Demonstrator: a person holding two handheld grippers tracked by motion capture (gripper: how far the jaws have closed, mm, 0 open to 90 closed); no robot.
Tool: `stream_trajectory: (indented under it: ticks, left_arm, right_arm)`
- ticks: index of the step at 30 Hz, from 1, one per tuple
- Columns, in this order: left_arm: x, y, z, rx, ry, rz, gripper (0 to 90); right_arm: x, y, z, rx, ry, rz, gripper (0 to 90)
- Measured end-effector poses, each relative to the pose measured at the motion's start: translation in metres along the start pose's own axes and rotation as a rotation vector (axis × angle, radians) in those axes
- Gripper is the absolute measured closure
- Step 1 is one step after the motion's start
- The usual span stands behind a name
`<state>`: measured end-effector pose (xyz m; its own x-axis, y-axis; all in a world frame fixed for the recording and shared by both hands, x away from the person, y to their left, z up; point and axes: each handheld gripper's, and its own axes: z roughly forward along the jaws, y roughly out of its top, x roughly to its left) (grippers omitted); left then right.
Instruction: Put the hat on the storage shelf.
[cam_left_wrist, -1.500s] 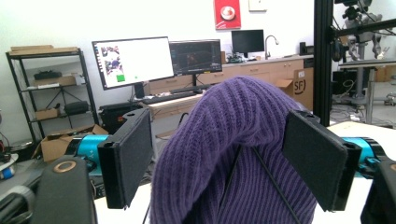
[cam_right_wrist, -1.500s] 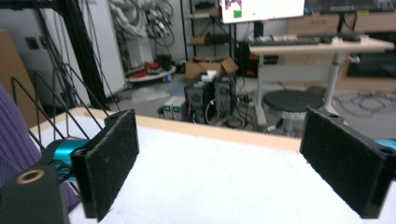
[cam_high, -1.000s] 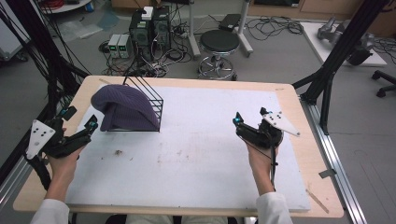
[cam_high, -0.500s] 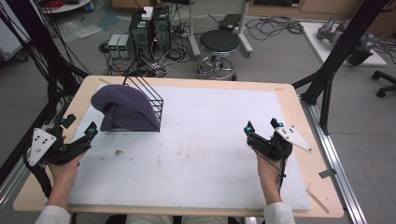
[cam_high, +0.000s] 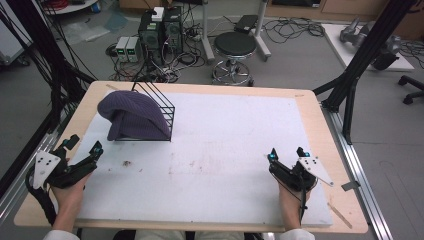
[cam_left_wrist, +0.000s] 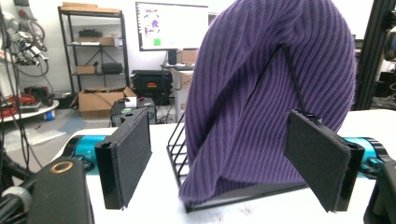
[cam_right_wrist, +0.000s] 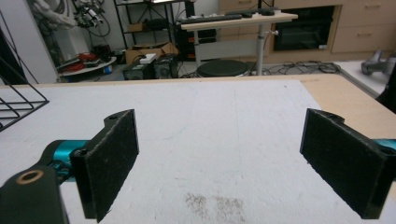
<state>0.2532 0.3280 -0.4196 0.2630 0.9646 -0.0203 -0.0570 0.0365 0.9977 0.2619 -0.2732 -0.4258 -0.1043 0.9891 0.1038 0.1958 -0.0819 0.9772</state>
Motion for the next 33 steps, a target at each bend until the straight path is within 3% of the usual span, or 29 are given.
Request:
stream_trajectory:
  ticks: [5, 11, 25, 33]
  left_arm:
    - [0.003, -0.003, -0.002, 0.010, 0.011, -0.008, 23.5]
    - [0.004, -0.004, -0.008, 0.000, 0.023, -0.032, 23.6]
    - [0.005, -0.008, -0.015, 0.003, 0.034, -0.064, 23.9]
    - [0.005, -0.009, -0.015, 0.004, 0.030, -0.071, 23.9]
  right_arm:
    - [0.003, -0.004, -0.004, -0.011, -0.022, -0.025, 10.8]
    - [0.007, -0.004, -0.008, -0.021, -0.009, -0.040, 10.7]
    - [0.005, -0.008, -0.007, 0.004, -0.011, -0.040, 10.8]
    - [0.003, -0.010, -0.007, 0.021, -0.008, -0.016, 10.8]
